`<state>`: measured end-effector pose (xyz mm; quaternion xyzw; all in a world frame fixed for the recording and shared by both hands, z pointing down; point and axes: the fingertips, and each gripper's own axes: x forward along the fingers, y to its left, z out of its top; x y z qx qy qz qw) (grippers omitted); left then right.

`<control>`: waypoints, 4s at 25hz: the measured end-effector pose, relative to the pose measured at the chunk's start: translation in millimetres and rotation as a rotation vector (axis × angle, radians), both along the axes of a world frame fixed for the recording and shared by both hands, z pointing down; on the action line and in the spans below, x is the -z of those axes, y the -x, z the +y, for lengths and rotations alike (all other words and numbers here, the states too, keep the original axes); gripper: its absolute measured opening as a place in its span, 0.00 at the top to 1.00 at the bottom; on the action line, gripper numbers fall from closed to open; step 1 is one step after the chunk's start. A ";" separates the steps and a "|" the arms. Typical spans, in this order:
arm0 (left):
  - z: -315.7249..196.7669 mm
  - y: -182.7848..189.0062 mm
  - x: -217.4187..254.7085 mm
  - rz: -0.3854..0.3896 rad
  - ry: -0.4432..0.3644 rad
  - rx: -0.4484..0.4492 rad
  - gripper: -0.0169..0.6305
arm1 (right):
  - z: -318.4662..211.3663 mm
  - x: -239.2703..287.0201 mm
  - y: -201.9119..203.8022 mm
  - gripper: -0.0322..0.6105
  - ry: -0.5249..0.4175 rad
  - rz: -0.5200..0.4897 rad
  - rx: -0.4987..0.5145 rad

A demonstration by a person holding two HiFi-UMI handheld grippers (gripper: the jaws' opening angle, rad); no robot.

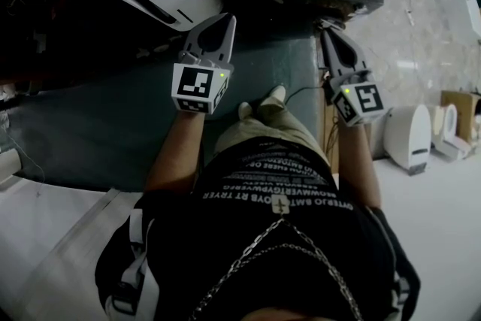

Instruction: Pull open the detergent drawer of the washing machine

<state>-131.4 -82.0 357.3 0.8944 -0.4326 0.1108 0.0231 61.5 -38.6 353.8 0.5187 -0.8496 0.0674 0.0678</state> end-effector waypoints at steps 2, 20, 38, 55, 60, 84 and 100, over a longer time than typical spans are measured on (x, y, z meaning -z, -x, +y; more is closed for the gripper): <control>-7.1 -1.8 -6.9 0.005 0.014 0.010 0.97 | -8.3 -7.3 -4.8 0.97 0.017 0.011 0.005; -82.8 -45.8 -14.6 -0.033 0.032 0.134 0.97 | -104.6 -21.7 -63.4 0.97 0.018 -0.031 0.100; -97.2 -52.5 -63.0 -0.050 0.136 0.237 0.97 | -144.4 -61.6 -106.1 0.97 0.100 -0.032 0.128; -156.4 -43.6 -167.1 -0.096 0.320 0.154 0.97 | -185.3 -176.2 -82.9 0.97 0.324 0.061 0.098; -166.5 -45.1 -202.6 -0.102 0.393 0.126 0.97 | -192.7 -211.8 -72.1 0.97 0.398 0.083 0.125; -202.0 -56.5 -304.3 -0.140 0.607 -0.019 0.83 | -213.3 -314.5 -55.5 0.74 0.644 0.126 0.146; -199.9 -64.9 -309.3 -0.165 0.647 -0.069 0.78 | -216.1 -320.9 -53.5 0.75 0.671 0.120 0.129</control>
